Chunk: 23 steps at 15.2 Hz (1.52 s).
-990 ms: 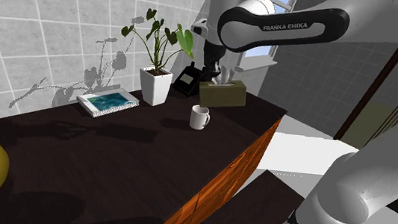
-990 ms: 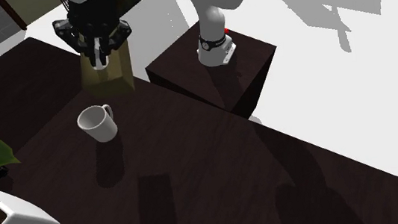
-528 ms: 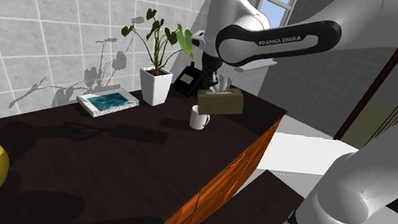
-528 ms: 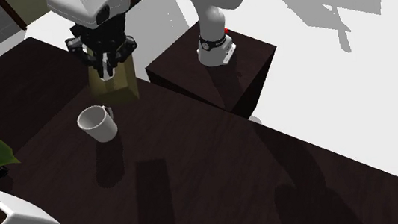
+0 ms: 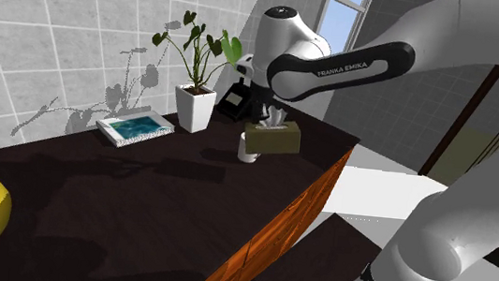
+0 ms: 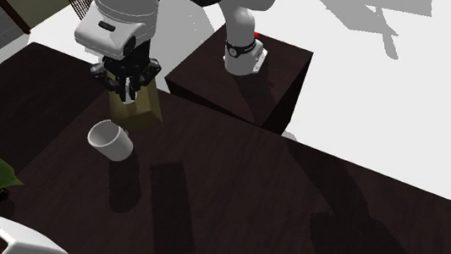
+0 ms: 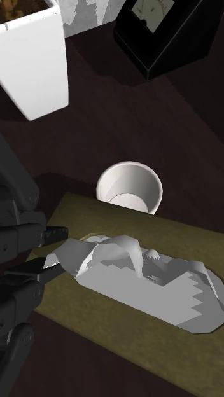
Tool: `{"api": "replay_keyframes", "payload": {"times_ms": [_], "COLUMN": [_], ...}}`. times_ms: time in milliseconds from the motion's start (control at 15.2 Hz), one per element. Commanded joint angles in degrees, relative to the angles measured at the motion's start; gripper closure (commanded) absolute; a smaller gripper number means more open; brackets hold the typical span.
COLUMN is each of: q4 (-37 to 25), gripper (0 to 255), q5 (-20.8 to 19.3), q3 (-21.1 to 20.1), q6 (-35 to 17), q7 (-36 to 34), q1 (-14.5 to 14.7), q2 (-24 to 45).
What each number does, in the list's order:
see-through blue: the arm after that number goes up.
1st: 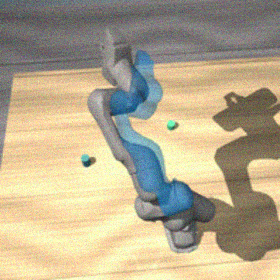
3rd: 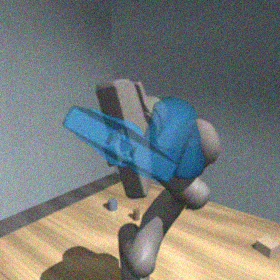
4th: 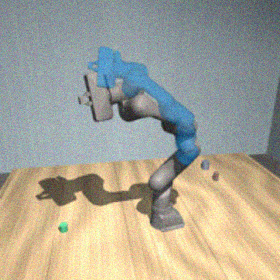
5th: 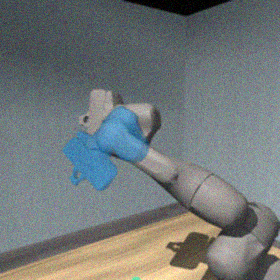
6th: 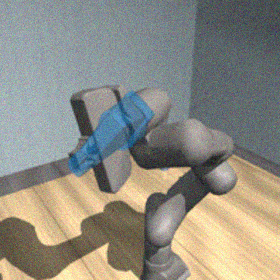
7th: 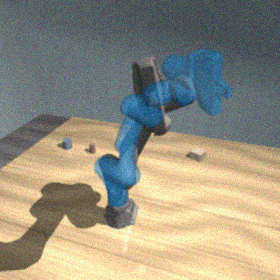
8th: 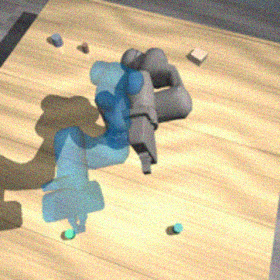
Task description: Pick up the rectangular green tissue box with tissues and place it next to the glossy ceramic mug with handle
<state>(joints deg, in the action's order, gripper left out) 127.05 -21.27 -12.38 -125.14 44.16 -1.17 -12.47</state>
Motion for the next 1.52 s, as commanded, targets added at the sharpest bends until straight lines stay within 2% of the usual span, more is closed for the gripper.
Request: {"api": "replay_keyframes", "payload": {"times_ms": [0,726,1254,1452], "q4": [1.5,6.4,9.0,9.0], "gripper": [255,255,255,255], "q5": [-0.5,-4.1,-8.3,-8.3], "q3": [-0.1,-0.5,-0.8,-0.7], "q6": [-1.5,-9.1,-14.6,-14.6], "q7": [-0.8,-5.3,-9.8,-9.8], "q1": [-0.1,-0.8,-1.6,-1.6], "q2": [0.2,3.7,7.4,7.4]}}
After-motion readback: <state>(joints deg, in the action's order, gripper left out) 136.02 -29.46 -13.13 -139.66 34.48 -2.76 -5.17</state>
